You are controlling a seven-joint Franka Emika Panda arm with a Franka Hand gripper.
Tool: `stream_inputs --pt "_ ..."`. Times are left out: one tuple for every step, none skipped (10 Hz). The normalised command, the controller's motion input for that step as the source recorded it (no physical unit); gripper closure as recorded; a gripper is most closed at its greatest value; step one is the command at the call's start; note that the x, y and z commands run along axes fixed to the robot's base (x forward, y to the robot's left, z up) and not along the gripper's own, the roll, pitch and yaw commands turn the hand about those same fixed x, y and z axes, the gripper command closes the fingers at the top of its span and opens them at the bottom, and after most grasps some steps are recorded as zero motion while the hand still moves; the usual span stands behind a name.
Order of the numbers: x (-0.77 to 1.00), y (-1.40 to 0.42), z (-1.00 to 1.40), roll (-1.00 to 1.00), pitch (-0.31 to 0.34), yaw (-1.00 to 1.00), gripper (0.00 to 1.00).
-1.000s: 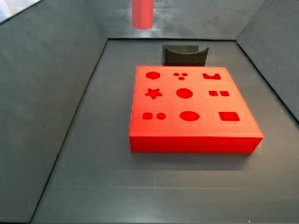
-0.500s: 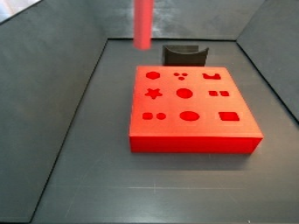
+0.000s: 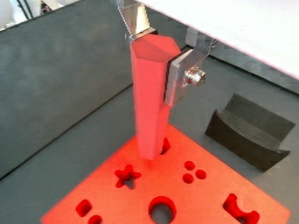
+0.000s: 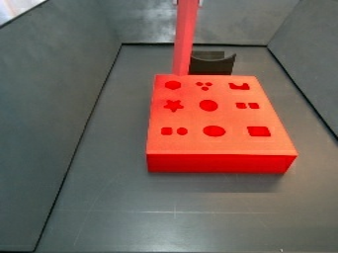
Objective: Pick up the hexagon object. Move up. Move to above the board. Insert the hexagon object.
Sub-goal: Insert the hexagon object.
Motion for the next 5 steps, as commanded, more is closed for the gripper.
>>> stream_inputs --pt "0.00 0.30 -0.28 0.01 -0.001 -0.07 1.00" --pt "-0.01 0.25 -0.21 0.04 0.000 -0.05 1.00" --pt "0.00 0.16 -0.13 0.00 -0.010 -0.05 1.00" --pt "0.00 0.09 -0.14 -0.02 -0.044 -0.07 1.00" --pt "0.00 0.14 -0.26 0.00 -0.047 -0.03 1.00"
